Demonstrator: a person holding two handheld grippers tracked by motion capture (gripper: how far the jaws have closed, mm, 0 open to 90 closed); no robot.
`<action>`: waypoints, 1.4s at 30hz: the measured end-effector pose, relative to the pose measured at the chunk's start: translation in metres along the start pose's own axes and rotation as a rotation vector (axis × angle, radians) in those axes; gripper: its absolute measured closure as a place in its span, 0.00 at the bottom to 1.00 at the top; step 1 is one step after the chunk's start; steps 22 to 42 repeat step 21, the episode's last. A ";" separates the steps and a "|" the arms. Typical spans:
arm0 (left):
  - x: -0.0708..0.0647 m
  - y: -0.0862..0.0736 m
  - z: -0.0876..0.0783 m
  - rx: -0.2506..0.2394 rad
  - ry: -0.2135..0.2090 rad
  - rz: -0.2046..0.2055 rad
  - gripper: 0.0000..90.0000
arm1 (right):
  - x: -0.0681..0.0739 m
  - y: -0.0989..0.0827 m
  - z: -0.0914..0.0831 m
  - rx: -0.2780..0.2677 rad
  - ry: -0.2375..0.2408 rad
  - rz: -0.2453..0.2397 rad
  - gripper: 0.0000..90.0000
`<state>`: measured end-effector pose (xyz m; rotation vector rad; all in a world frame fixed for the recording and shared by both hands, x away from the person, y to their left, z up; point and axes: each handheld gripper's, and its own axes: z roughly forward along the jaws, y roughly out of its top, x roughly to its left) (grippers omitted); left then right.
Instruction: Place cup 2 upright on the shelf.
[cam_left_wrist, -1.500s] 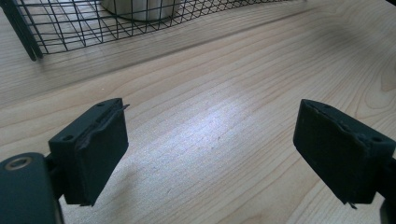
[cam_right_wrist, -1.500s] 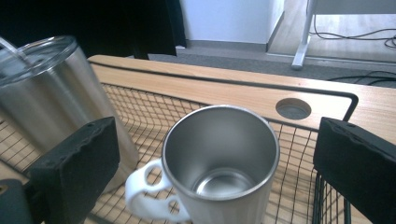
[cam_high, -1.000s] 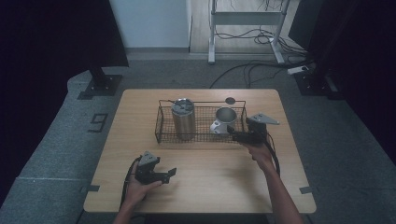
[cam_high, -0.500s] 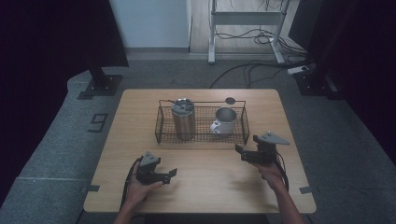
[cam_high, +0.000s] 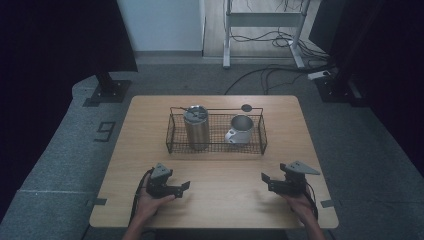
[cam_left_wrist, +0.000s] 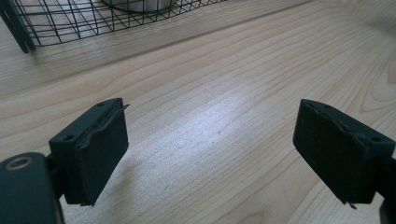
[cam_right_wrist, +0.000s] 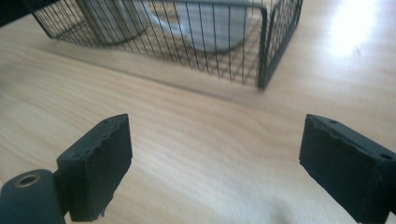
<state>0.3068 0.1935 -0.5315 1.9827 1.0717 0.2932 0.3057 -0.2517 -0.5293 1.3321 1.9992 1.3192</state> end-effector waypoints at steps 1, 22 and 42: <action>0.000 0.000 0.001 0.002 0.002 0.002 0.12 | -0.001 -0.004 0.000 0.003 -0.003 0.000 0.10; -0.002 0.000 0.002 0.008 0.002 0.015 0.12 | -0.004 -0.023 -0.001 0.044 -0.038 -0.015 0.11; -0.002 0.000 0.002 0.008 0.002 0.015 0.12 | -0.004 -0.023 -0.001 0.044 -0.038 -0.015 0.11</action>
